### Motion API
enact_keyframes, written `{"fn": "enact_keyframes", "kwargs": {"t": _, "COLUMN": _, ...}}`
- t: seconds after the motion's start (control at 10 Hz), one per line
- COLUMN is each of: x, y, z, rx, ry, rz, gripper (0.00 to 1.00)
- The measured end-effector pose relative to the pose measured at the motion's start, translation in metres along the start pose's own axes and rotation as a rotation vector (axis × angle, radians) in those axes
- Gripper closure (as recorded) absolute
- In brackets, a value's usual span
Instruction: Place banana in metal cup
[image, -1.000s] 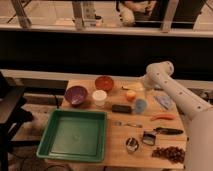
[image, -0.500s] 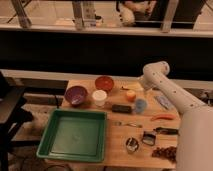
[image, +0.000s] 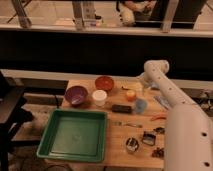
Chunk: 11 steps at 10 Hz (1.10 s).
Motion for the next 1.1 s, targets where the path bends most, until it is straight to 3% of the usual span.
{"fn": "enact_keyframes", "kwargs": {"t": 0.5, "x": -0.003, "y": 0.004, "z": 0.002, "rx": 0.070, "ry": -0.020, "rz": -0.021, "gripper": 0.20}}
{"fn": "enact_keyframes", "kwargs": {"t": 1.1, "x": -0.022, "y": -0.012, "z": 0.021, "rx": 0.043, "ry": -0.025, "rz": -0.081, "gripper": 0.20}}
